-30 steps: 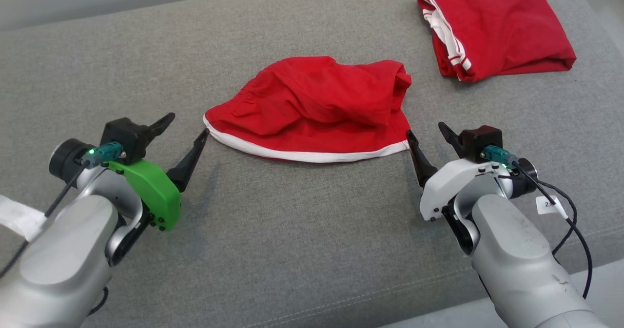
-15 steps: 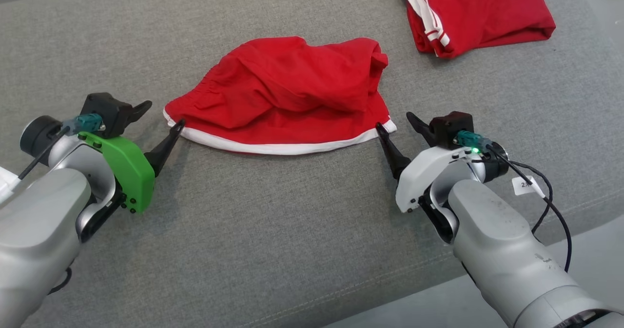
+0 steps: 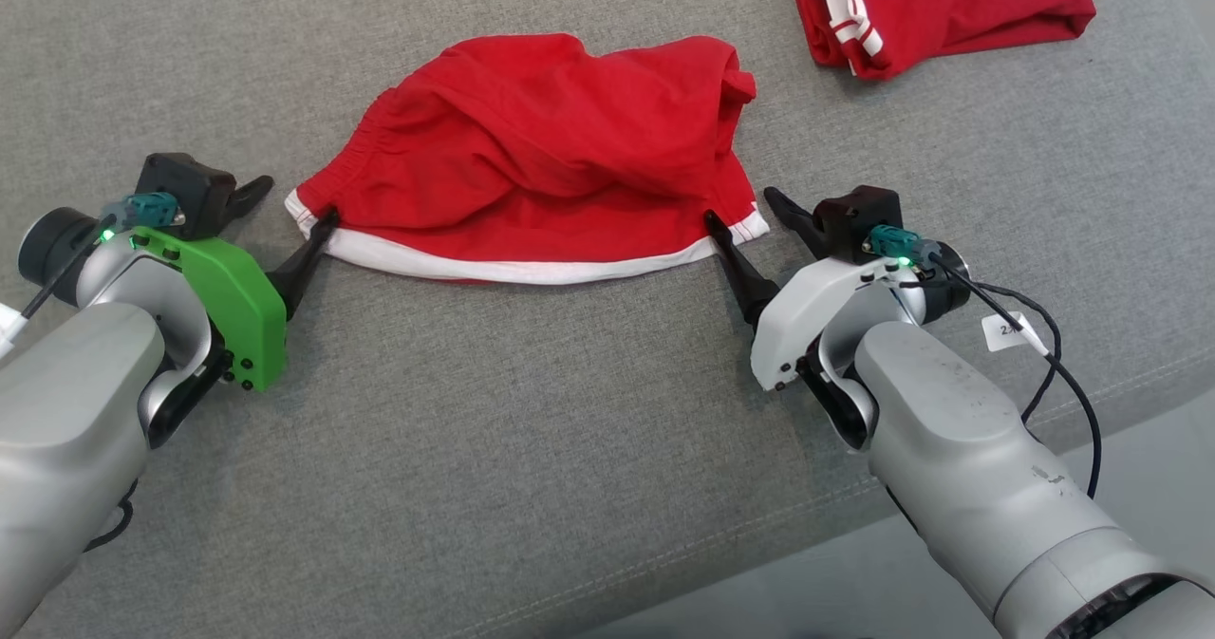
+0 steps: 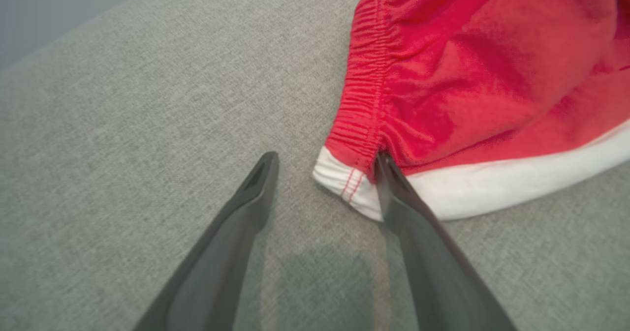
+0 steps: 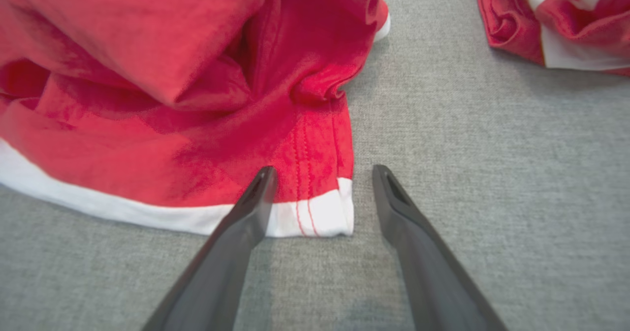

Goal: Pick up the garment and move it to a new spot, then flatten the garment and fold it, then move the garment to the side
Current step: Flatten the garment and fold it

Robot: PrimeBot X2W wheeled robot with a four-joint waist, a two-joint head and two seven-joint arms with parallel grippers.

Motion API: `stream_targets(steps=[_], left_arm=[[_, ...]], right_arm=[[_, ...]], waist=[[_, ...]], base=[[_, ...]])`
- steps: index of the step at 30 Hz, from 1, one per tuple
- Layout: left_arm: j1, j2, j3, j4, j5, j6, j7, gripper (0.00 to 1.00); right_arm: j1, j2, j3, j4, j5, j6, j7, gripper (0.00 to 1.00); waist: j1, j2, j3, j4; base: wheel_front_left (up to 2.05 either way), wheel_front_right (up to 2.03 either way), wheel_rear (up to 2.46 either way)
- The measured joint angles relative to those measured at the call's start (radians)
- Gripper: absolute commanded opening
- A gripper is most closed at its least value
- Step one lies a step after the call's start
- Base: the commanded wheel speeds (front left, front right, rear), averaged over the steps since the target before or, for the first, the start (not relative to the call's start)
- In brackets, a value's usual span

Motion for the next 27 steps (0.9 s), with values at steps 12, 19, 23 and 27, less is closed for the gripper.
stream_targets(steps=[12,19,23,27], left_arm=[[0.004,-0.005,-0.012,-0.046,-0.007,0.0,0.022,0.0],[0.025,-0.007,-0.013,-0.055,0.014,0.0,-0.044,0.0],[0.028,-0.007,-0.014,-0.053,0.016,0.0,-0.077,0.0],[0.005,-0.005,-0.007,-0.049,-0.007,0.0,-0.096,0.0]], right_arm=[[-0.006,0.001,0.007,0.014,0.005,0.0,-0.001,0.0],[0.002,0.001,-0.02,-0.033,-0.016,0.0,-0.001,0.0],[0.002,-0.003,-0.036,-0.059,-0.024,0.0,-0.001,0.0],[-0.017,-0.019,-0.025,-0.086,-0.004,0.0,0.001,0.0]], waist=[[0.0,0.0,-0.015,0.024],[0.0,0.0,-0.063,0.045],[0.0,0.0,-0.102,0.067],[-0.0001,0.0,-0.135,0.103]], base=[[0.0,0.0,0.0],[0.0,0.0,0.0],[0.0,0.0,0.0],[0.0,0.0,0.0]])
